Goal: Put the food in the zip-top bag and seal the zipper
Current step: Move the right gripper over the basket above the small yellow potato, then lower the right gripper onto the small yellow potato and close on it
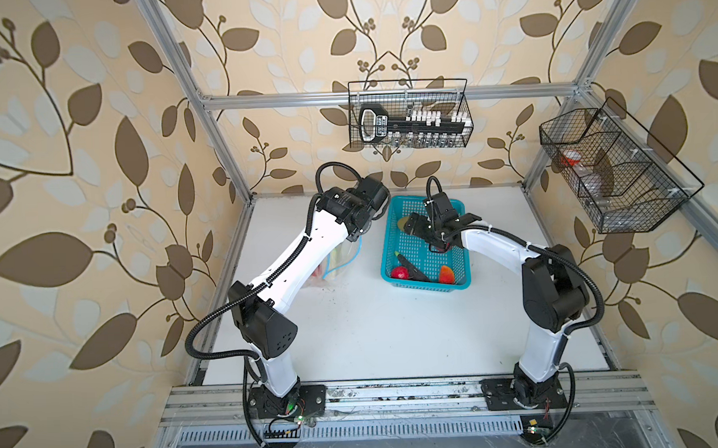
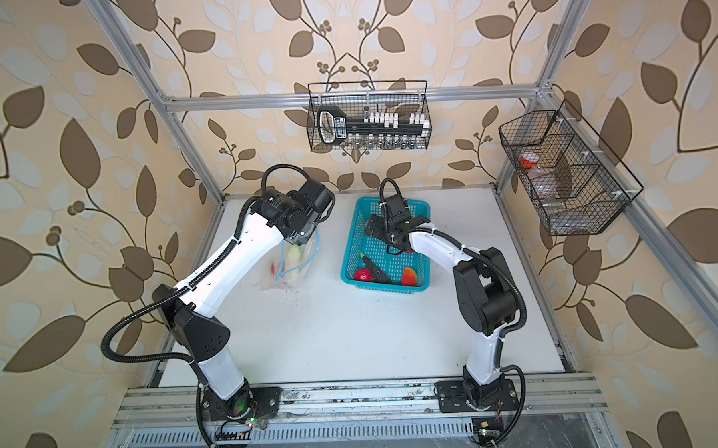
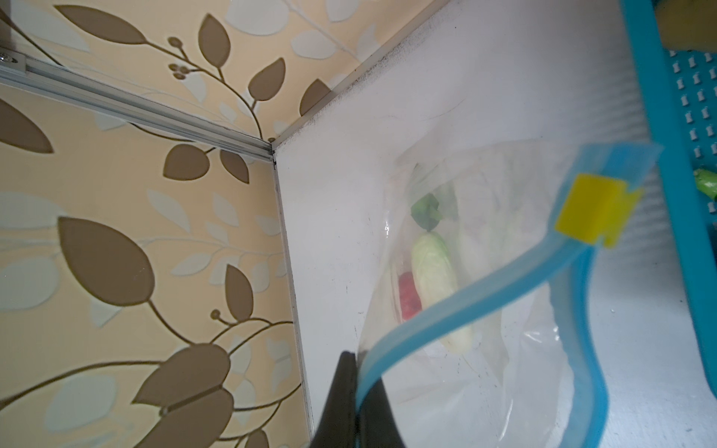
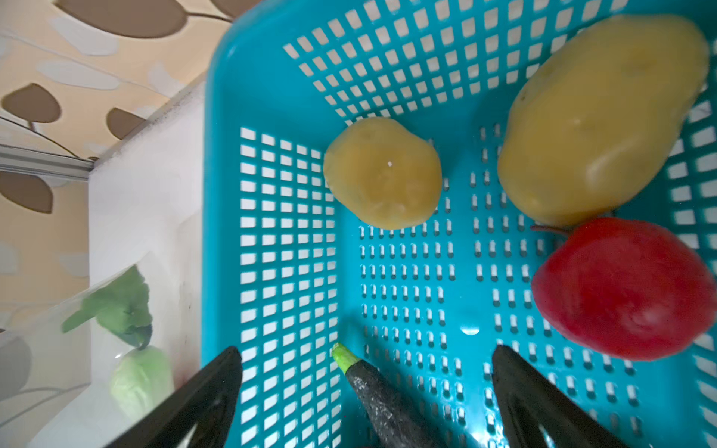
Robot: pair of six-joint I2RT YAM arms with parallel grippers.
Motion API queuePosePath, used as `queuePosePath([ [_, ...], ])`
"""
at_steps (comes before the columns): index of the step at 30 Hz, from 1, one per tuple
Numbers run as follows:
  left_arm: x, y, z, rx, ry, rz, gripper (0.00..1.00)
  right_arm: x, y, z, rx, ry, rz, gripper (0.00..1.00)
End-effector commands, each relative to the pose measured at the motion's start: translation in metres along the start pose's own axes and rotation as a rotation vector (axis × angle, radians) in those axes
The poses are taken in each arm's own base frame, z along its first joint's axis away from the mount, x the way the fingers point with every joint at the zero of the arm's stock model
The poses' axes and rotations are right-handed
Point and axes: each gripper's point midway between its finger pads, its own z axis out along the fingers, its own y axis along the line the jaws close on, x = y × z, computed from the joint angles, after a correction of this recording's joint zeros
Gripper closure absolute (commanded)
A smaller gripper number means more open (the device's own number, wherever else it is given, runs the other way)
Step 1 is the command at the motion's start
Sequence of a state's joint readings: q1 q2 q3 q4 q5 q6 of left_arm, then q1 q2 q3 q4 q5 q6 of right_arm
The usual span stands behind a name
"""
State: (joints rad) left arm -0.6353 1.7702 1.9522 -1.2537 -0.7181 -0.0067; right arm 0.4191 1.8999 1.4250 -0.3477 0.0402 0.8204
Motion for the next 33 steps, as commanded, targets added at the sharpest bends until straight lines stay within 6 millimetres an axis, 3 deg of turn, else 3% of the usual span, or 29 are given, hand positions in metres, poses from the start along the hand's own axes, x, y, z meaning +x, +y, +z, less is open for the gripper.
queuePosePath([
  [1, -0.001, 0.013, -0.012, -0.02, -0.024, -0.055, 1.0, -0.001, 0.004, 0.015, 0.0, 0.018, 0.031, 0.0],
  [14, 0.01, -0.005, 0.002, 0.007, 0.042, -0.043, 1.0, -0.02, 0.002, 0.054, -0.008, -0.01, 0.106, 0.01],
  [33, 0.012, -0.003, 0.004, -0.012, 0.046, -0.038, 1.0, -0.038, -0.006, 0.101, -0.033, -0.032, 0.237, 0.07],
])
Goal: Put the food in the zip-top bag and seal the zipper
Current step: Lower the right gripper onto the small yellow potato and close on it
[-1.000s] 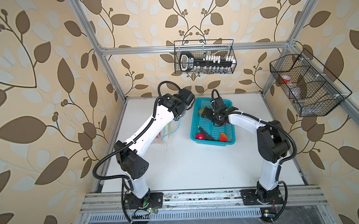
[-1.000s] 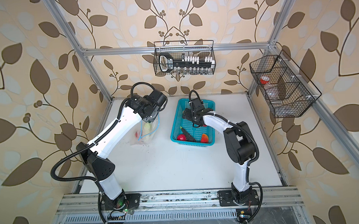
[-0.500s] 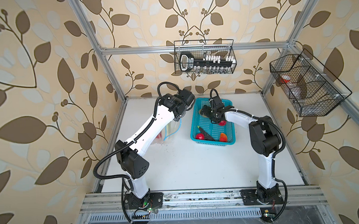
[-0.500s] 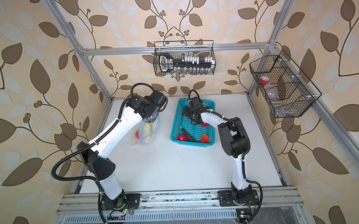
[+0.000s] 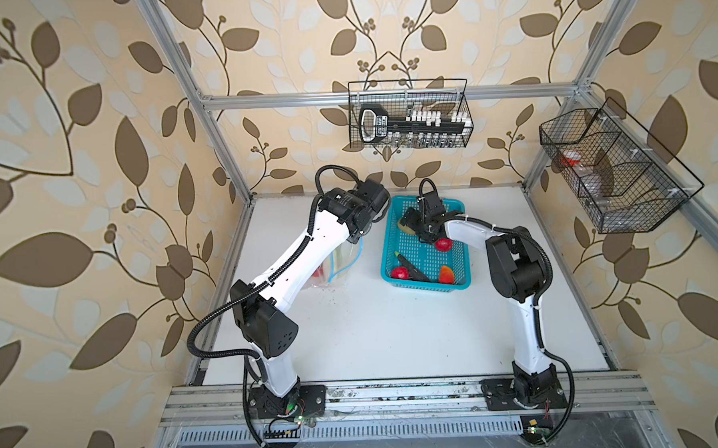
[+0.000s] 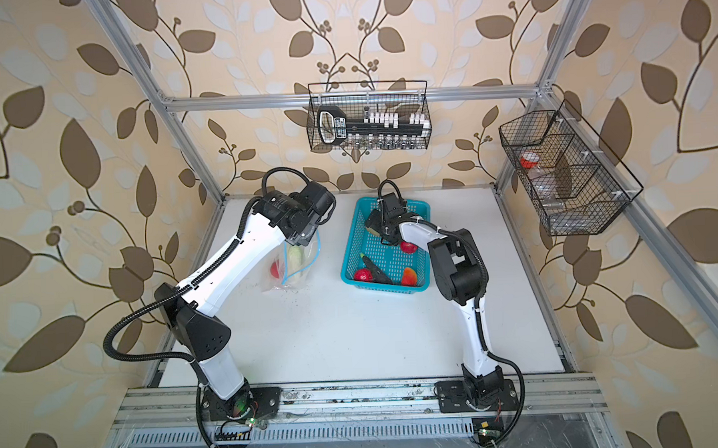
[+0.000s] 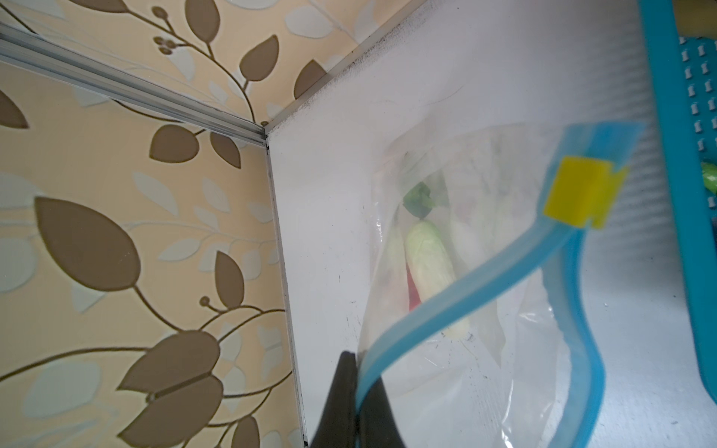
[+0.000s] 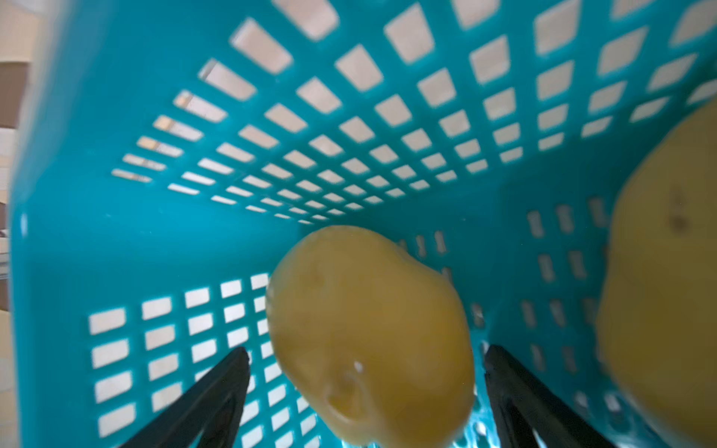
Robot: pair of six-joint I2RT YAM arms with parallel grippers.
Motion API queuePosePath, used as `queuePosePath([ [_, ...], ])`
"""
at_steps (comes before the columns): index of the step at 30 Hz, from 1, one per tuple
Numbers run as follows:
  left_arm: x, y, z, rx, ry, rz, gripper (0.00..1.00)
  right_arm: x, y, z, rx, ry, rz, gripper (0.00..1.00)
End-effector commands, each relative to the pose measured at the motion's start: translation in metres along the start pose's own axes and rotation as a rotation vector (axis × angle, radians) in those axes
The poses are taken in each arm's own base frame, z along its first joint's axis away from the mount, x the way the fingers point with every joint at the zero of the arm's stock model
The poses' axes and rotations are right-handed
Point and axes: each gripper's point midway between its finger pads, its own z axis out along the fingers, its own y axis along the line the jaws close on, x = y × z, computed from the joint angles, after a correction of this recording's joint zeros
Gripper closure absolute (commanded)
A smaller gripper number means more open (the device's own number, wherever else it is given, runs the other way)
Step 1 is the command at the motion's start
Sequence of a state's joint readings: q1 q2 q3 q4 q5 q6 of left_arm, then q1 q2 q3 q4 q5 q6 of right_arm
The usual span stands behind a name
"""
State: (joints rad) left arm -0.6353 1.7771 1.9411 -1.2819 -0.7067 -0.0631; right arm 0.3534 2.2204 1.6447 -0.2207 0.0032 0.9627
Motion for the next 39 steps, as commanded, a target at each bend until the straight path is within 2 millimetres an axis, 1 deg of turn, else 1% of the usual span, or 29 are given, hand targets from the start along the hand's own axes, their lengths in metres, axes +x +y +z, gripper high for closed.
queuePosePath([
  [1, 0.003, 0.0, 0.0, -0.018, 0.01, -0.009, 1.0, -0.006, 0.003, 0.01, -0.02, -0.008, 0.052, 0.07],
  [4, 0.004, 0.001, 0.0, -0.016, 0.01, -0.011, 1.0, -0.005, 0.001, 0.016, -0.025, -0.002, 0.072, 0.08],
  [12, 0.003, -0.001, 0.001, -0.015, 0.016, -0.007, 1.0, -0.007, 0.002, 0.024, -0.049, -0.009, 0.116, 0.1],
  [15, 0.002, -0.001, 0.001, -0.016, 0.015, -0.009, 1.0, -0.005, -0.003, 0.023, -0.035, -0.009, 0.138, 0.12],
  [21, 0.002, 0.0, 0.002, -0.024, 0.016, -0.009, 1.0, -0.001, -0.005, 0.025, -0.05, -0.004, 0.153, 0.15],
  [24, 0.003, -0.001, 0.002, -0.021, 0.016, -0.007, 1.0, 0.002, -0.005, 0.028, -0.054, 0.008, 0.157, 0.2],
  [26, 0.004, 0.0, 0.002, -0.026, 0.015, -0.006, 1.0, 0.002, -0.005, 0.029, -0.055, 0.01, 0.166, 0.21],
  [29, 0.004, 0.0, 0.002, -0.026, 0.012, -0.006, 1.0, 0.004, -0.006, 0.031, -0.055, 0.011, 0.172, 0.21],
  [34, 0.004, 0.0, 0.002, -0.02, 0.011, -0.01, 1.0, 0.009, -0.003, 0.032, -0.072, 0.028, 0.177, 0.16],
  [39, 0.004, -0.001, 0.002, -0.017, 0.015, -0.011, 1.0, 0.011, -0.007, 0.037, -0.058, 0.028, 0.18, 0.17],
])
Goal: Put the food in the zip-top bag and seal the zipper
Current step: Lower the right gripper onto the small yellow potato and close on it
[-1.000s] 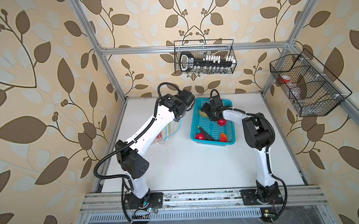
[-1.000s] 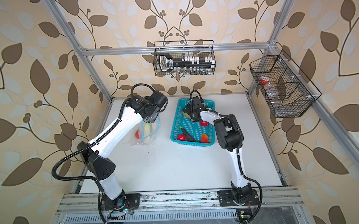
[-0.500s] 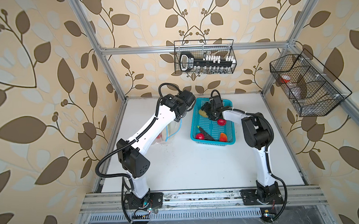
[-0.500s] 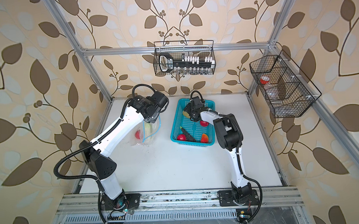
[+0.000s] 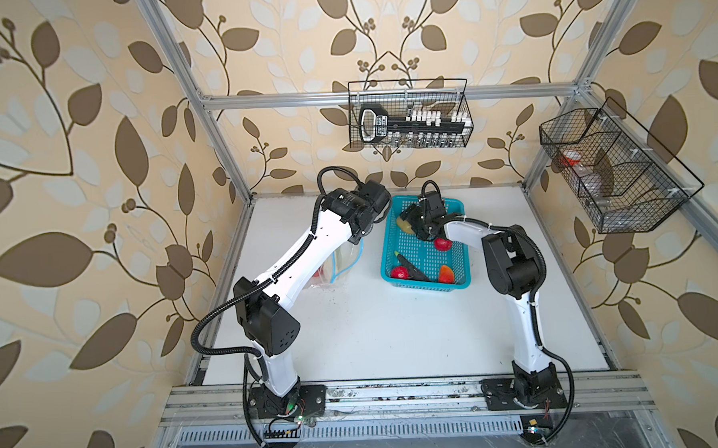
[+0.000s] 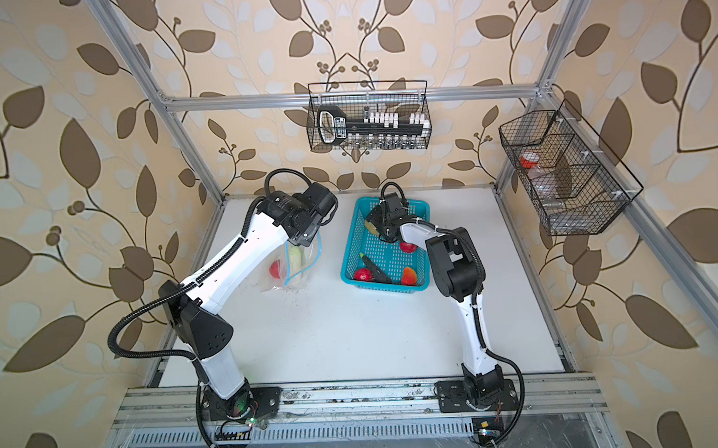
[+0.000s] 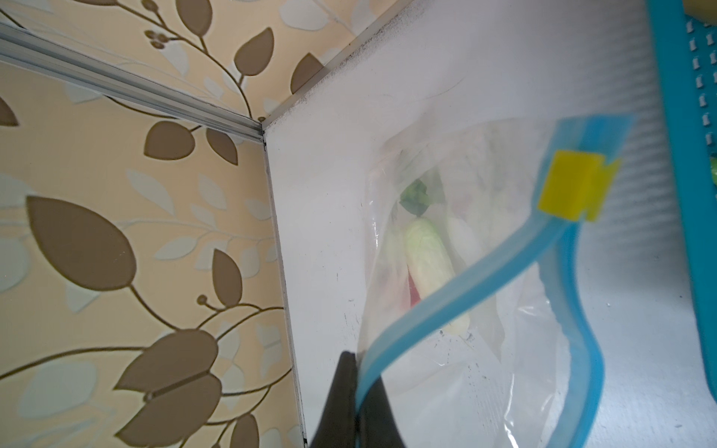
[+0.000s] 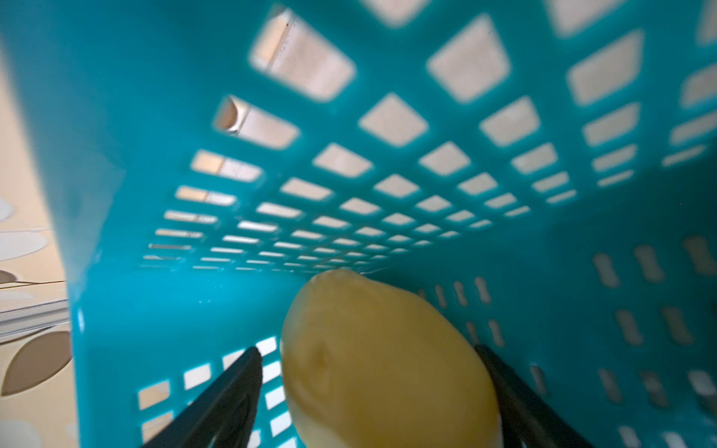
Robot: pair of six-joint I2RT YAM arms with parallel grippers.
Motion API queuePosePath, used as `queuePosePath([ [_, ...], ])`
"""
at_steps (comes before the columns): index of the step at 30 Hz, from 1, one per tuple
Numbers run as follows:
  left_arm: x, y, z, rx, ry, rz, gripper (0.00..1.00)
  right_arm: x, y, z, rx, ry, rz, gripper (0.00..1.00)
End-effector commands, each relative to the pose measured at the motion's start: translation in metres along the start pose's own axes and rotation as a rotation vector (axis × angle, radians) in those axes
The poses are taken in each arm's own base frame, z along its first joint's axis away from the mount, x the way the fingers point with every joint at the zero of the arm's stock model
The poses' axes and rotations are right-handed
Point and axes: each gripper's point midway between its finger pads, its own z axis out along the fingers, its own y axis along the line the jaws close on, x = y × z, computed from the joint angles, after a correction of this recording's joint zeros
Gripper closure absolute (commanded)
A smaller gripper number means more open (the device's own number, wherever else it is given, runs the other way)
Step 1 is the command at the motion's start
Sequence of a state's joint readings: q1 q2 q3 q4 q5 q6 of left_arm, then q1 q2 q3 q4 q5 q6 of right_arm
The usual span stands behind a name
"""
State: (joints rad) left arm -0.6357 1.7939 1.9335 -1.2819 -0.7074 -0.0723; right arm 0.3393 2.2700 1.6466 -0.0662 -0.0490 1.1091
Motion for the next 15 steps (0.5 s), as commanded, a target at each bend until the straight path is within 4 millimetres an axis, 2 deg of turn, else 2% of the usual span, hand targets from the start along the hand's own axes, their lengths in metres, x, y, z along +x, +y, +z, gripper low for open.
queuePosePath([
  [1, 0.0021, 0.0033, -0.0041, -0.013, -0.002, -0.016, 1.0, 0.0173, -0.0285, 0.0187, 0.061, 0.044, 0.031, 0.19],
  [8, 0.0009, 0.0036, -0.0038, -0.016, -0.001, -0.018, 1.0, 0.0178, -0.0352, 0.0277, 0.075, 0.056, 0.036, 0.36],
  [15, 0.0003, 0.0026, -0.0029, -0.017, 0.003, -0.015, 1.0, 0.0144, -0.0312, 0.027, 0.047, 0.045, 0.041, 0.46],
])
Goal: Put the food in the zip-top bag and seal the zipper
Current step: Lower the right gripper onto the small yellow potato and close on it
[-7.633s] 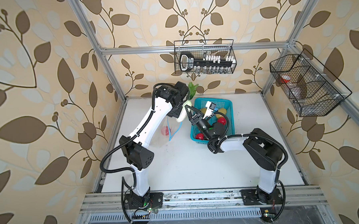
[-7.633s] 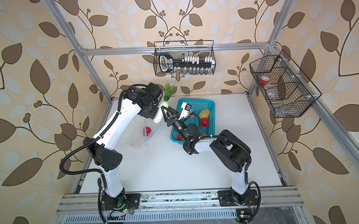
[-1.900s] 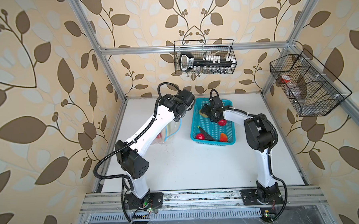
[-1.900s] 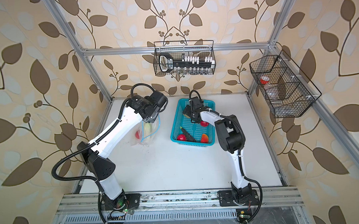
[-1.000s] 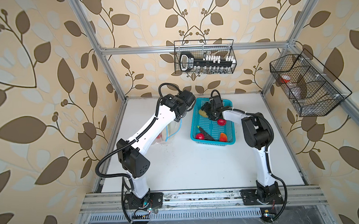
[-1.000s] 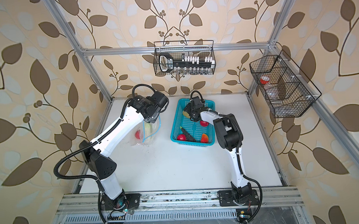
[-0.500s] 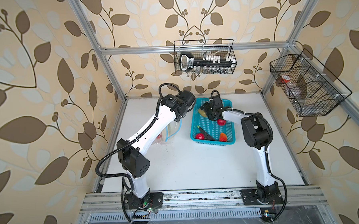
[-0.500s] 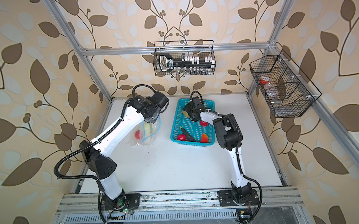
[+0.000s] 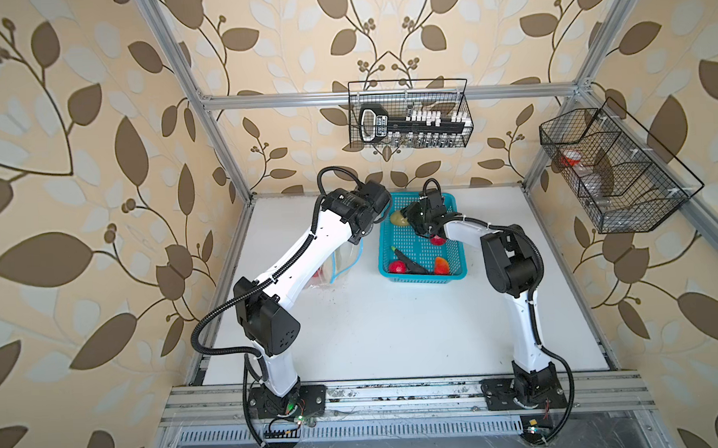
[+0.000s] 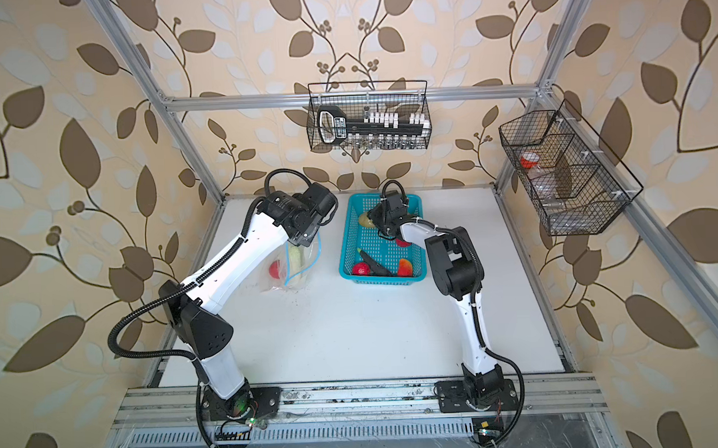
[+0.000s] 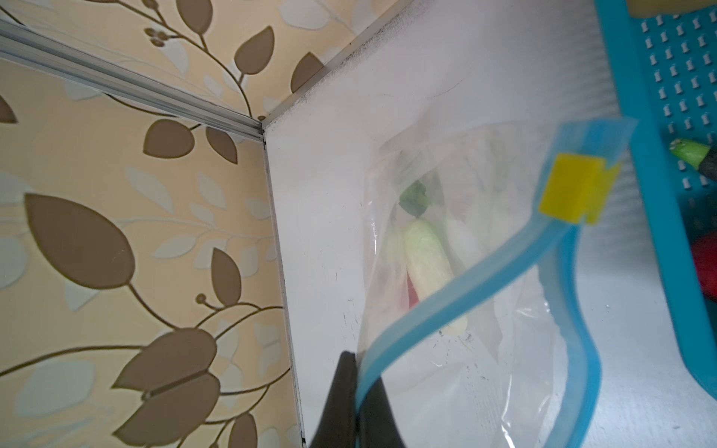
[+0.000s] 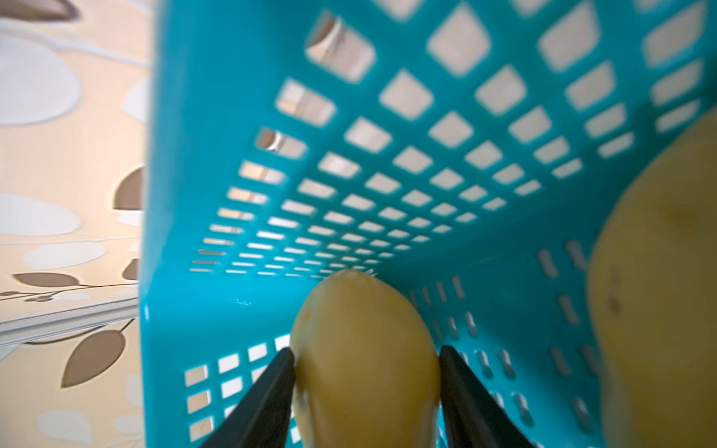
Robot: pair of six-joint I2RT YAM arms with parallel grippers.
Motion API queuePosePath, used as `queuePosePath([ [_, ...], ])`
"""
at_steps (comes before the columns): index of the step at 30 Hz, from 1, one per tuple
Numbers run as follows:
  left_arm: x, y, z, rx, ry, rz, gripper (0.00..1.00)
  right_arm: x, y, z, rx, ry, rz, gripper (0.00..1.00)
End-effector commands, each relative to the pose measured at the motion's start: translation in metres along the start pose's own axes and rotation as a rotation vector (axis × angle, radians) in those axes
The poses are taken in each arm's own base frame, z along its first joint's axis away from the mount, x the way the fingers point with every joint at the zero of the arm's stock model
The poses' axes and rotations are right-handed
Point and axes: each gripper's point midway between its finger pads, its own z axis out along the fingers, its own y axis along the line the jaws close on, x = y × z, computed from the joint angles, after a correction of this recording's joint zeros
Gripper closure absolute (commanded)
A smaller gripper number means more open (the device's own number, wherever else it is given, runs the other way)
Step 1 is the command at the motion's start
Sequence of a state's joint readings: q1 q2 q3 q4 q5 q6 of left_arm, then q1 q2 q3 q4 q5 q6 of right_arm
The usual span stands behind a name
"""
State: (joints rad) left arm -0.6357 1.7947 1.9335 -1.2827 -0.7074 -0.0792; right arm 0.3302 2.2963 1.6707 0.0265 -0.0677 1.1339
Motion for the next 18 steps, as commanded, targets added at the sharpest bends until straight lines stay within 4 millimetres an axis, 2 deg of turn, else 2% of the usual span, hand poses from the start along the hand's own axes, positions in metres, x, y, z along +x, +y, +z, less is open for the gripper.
queuePosePath([
  [1, 0.0, 0.003, -0.003, -0.017, 0.003, -0.008, 1.0, 0.025, -0.049, 0.015, 0.119, 0.07, 0.021, 0.48],
  [6, 0.001, 0.003, -0.002, -0.019, 0.004, -0.007, 1.0, 0.021, -0.033, 0.005, 0.052, 0.051, 0.038, 0.48],
  [11, 0.0, 0.002, -0.002, -0.018, 0.006, -0.007, 1.0, 0.022, -0.024, -0.006, 0.045, 0.064, 0.018, 0.33],
  [18, -0.001, 0.001, -0.002, -0.018, 0.008, -0.004, 1.0, 0.024, -0.01, -0.036, 0.116, 0.041, -0.211, 0.25],
])
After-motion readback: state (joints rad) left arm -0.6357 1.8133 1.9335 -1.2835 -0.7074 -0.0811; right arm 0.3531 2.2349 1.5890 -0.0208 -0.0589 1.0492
